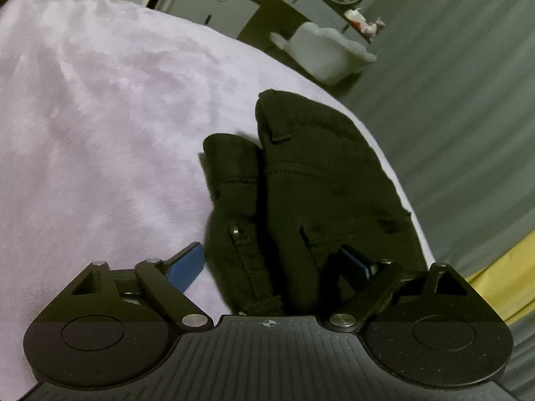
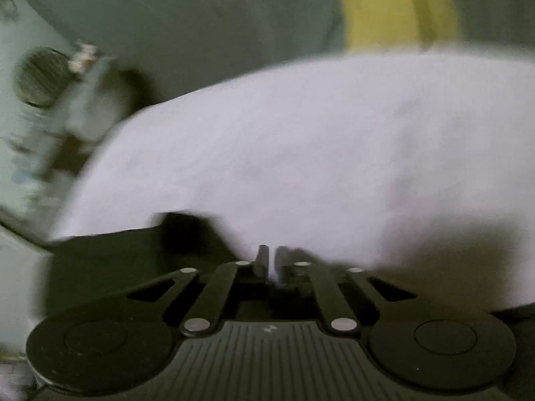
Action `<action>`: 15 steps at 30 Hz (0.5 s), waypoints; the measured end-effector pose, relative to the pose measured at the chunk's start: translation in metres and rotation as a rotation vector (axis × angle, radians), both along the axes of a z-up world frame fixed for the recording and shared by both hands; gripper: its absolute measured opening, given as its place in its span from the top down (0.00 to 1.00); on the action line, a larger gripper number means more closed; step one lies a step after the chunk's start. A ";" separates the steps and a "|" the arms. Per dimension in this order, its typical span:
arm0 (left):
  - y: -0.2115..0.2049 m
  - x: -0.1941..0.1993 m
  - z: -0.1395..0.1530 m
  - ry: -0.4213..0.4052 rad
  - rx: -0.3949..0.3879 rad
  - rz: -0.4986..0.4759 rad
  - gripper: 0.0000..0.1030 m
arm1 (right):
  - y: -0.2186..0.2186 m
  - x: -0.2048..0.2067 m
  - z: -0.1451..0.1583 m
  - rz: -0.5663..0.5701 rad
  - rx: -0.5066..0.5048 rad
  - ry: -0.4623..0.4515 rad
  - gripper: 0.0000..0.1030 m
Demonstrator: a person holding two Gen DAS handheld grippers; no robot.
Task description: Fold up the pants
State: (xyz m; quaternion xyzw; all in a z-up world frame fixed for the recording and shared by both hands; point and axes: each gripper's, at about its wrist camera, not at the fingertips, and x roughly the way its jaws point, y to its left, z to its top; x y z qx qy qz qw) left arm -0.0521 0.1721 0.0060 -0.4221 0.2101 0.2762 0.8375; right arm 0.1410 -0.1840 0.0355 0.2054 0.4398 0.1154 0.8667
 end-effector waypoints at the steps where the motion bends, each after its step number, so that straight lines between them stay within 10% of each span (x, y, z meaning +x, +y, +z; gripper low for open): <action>1: 0.001 -0.001 0.000 -0.018 -0.012 0.003 0.10 | -0.007 -0.011 0.004 0.019 0.047 -0.013 0.83; 4: 0.008 -0.005 -0.003 -0.080 -0.052 0.007 0.10 | -0.039 -0.057 0.004 0.028 0.150 -0.041 0.41; 9: 0.019 -0.002 -0.008 -0.143 -0.112 0.004 0.11 | -0.074 -0.119 -0.016 -0.031 0.209 -0.057 0.38; 15: 0.018 -0.009 -0.003 -0.118 -0.088 0.026 0.37 | -0.115 -0.143 -0.022 -0.159 0.341 -0.030 0.37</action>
